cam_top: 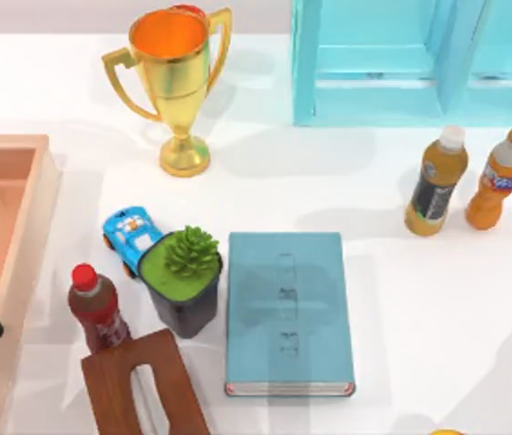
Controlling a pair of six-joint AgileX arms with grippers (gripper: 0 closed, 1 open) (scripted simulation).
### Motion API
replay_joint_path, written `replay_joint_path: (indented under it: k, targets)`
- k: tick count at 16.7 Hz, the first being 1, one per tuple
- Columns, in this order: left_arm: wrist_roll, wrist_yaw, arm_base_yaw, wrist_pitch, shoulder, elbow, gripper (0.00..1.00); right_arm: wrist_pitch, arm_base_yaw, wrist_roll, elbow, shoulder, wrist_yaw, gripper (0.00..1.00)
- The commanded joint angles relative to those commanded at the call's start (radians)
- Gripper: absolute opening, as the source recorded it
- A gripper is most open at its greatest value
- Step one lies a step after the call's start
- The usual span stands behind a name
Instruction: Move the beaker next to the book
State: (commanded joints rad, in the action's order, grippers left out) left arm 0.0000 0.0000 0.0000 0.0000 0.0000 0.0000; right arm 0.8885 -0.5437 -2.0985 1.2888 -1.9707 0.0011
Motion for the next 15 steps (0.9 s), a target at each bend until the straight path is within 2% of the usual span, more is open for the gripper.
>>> replay_joint_path:
  k: [4, 11, 15]
  targets:
    - [0.0, 0.0, 0.0, 0.0, 0.0, 0.0, 1.0, 0.004, 0.001, -0.001, 0.004, 0.003, 0.0, 0.0]
    - [0.0, 0.0, 0.0, 0.0, 0.0, 0.0, 1.0, 0.177, -0.001, -0.003, 0.113, 0.059, -0.001, 0.0]
    - [0.0, 0.0, 0.0, 0.0, 0.0, 0.0, 1.0, 0.183, 0.0, -0.001, 0.118, 0.061, -0.001, 0.0]
